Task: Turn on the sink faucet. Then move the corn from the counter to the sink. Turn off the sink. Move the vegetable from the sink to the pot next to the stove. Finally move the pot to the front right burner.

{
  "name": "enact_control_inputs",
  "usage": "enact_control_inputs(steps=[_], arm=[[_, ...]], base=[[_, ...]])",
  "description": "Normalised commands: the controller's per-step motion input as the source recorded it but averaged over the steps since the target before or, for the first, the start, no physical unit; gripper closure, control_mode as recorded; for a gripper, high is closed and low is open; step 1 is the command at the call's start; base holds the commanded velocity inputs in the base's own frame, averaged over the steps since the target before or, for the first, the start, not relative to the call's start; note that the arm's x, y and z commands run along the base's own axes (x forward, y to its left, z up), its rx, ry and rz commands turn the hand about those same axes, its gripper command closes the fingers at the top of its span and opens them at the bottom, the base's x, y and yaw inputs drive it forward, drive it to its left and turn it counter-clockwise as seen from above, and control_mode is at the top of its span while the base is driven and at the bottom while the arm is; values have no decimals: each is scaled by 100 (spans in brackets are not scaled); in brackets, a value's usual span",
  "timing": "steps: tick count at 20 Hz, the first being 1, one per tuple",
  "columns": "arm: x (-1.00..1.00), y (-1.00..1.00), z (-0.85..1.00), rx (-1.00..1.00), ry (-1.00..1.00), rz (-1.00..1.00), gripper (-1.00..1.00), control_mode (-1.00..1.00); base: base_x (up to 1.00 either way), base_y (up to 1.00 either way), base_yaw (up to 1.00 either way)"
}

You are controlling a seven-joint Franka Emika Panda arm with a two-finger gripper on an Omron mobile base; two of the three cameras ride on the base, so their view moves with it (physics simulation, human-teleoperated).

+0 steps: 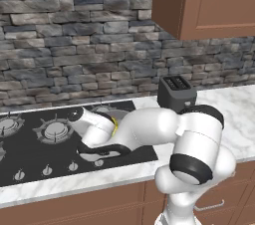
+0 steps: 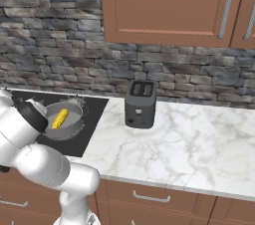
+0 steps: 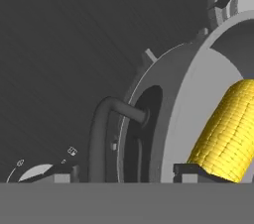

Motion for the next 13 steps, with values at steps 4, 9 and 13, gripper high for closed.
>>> enact_control_inputs(steps=[4,9,13], arm=[[-6,0,25,0,-4,0,-100,-100],[-11,0,49,-1,-1,0,-100,-100],[-13,0,26,0,0,0,-100,-100]], base=[[0,0,0],[0,0,0],[0,0,0]])
